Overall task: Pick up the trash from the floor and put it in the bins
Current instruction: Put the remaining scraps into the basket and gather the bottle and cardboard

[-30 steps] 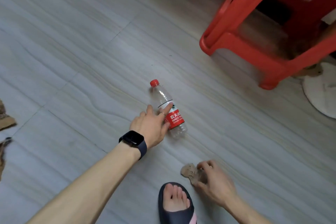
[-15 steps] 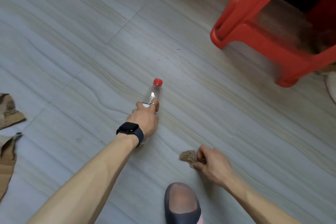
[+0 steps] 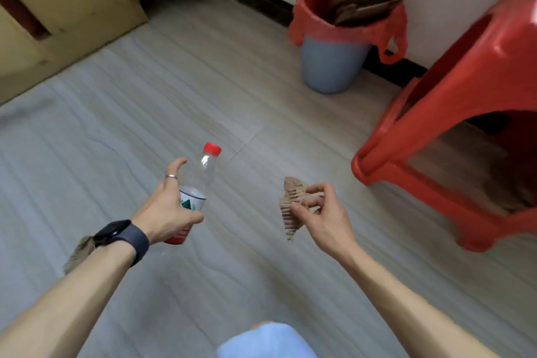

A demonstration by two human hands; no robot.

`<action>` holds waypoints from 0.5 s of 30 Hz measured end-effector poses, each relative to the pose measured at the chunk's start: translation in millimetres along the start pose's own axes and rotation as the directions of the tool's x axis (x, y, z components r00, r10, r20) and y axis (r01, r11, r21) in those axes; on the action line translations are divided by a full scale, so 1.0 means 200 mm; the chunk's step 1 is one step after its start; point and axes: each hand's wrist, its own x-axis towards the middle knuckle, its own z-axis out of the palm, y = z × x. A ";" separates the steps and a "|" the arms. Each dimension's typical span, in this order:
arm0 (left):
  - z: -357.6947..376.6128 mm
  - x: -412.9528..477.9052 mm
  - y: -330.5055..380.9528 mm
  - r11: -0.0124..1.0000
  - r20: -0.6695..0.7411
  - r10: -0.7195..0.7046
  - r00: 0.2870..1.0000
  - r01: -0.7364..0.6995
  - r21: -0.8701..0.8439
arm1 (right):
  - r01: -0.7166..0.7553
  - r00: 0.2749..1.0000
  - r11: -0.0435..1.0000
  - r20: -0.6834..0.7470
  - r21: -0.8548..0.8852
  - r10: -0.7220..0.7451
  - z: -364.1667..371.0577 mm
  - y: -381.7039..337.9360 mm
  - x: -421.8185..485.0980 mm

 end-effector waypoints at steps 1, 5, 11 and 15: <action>-0.10 0.04 0.10 0.999 -0.016 0.029 0.999 -0.029 -0.015 | 0.006 1.000 0.999 -0.009 0.032 -0.005 -0.06 -0.07 0.05; -0.43 0.19 0.43 0.985 -0.096 0.173 0.980 -0.173 0.006 | 0.035 0.995 0.993 -0.092 0.114 -0.025 -0.22 -0.30 0.25; -0.64 0.49 0.97 0.916 -0.239 0.366 0.900 -0.394 -0.081 | 0.192 0.933 0.954 -0.343 0.232 -0.104 -0.49 -0.66 0.61; -0.62 0.87 1.38 0.842 -0.340 0.411 0.846 -0.495 -0.214 | 0.274 0.831 0.938 -0.543 0.215 -0.118 -0.75 -0.89 0.90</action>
